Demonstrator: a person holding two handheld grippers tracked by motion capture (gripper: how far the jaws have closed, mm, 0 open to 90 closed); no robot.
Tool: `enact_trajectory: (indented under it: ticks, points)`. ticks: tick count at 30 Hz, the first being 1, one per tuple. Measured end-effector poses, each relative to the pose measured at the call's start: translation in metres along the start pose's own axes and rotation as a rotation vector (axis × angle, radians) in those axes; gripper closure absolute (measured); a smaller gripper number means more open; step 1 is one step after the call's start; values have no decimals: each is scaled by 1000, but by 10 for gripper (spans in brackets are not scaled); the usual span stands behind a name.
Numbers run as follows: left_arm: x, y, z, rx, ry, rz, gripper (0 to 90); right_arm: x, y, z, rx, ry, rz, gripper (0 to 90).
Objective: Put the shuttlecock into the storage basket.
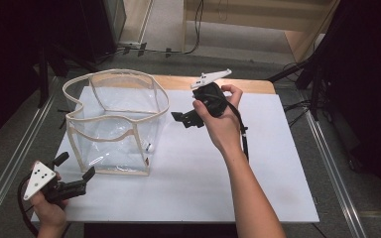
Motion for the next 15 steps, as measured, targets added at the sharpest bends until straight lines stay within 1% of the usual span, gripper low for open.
enact_trajectory:
  ticks: [3,7,9,15]
  points:
    - [0,0,1,-10,4,-5,18,-2,7,-2,14,4,-9,0]
    - [0,0,0,-2,1,1,18,-2,17,-5,17,3,-14,0]
    - [0,0,0,-2,0,1,18,-1,23,-6,22,10,-13,0]
    - [0,0,0,-3,4,-1,18,0,37,-10,36,9,-19,0]
Point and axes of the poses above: each handheld gripper's, and its own axes: x roughly forward along the jaws, y roughly out of its underside, z roughly to its left, the point moved 4 cm from there along x, roughly forward along the jaws, and after that the axes turned 8 degrees about z, right-handed, at the moved point
